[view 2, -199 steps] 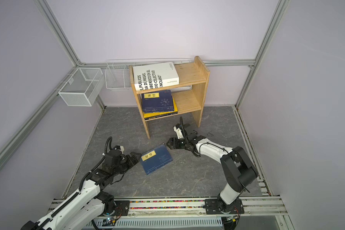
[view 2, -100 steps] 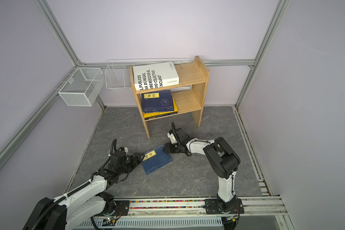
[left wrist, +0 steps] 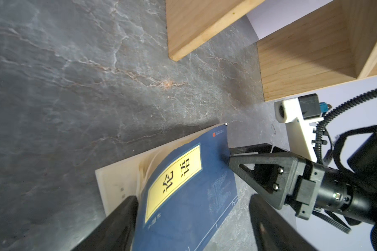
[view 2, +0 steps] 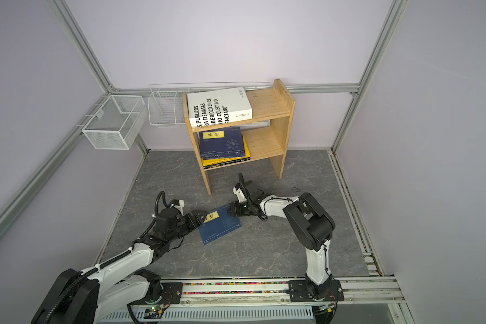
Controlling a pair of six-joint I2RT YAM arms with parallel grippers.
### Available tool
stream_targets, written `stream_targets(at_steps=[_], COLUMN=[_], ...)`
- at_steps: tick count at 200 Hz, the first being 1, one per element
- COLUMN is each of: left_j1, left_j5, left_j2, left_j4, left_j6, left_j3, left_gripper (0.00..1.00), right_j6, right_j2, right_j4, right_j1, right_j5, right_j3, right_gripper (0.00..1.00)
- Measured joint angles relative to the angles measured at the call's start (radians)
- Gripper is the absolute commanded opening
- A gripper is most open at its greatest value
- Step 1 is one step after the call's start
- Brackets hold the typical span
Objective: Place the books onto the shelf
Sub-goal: 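Lower both grippers to the blue book lying on the floor, then grasp the floor blue book's edges with both grippers and tilt it upright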
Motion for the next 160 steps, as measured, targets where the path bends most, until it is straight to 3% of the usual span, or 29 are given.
stream_targets(at_steps=[34,48,69,103,134,160], left_j1=[0.0,0.0,0.0,-0.002,-0.004,-0.004], left_j5=[0.051,0.056,0.056,0.068,0.076,0.077], left_j2=[0.051,0.079,0.119,0.149,0.137,0.068], left_j4=[0.021,0.011,0.013,0.023,-0.01,-0.061], left_j6=[0.056,0.087,0.124,0.145,0.156,0.158], left_j3=[0.009,0.021,0.03,0.034,0.069,0.111], left_gripper=[0.75,0.68,0.53,0.19,0.04,0.0], right_j6=[0.0,0.0,0.0,0.004,0.048,0.126], right_j2=[0.0,0.0,0.0,0.0,-0.002,-0.027], right_j4=[0.0,0.0,0.0,0.002,0.053,0.175], right_j1=[0.0,0.0,0.0,0.0,-0.016,-0.054], right_j5=[0.0,0.0,0.0,-0.004,-0.05,-0.109], right_j3=[0.0,0.0,0.0,0.0,-0.017,-0.095], right_gripper=[0.5,0.5,0.5,0.5,0.66,0.76])
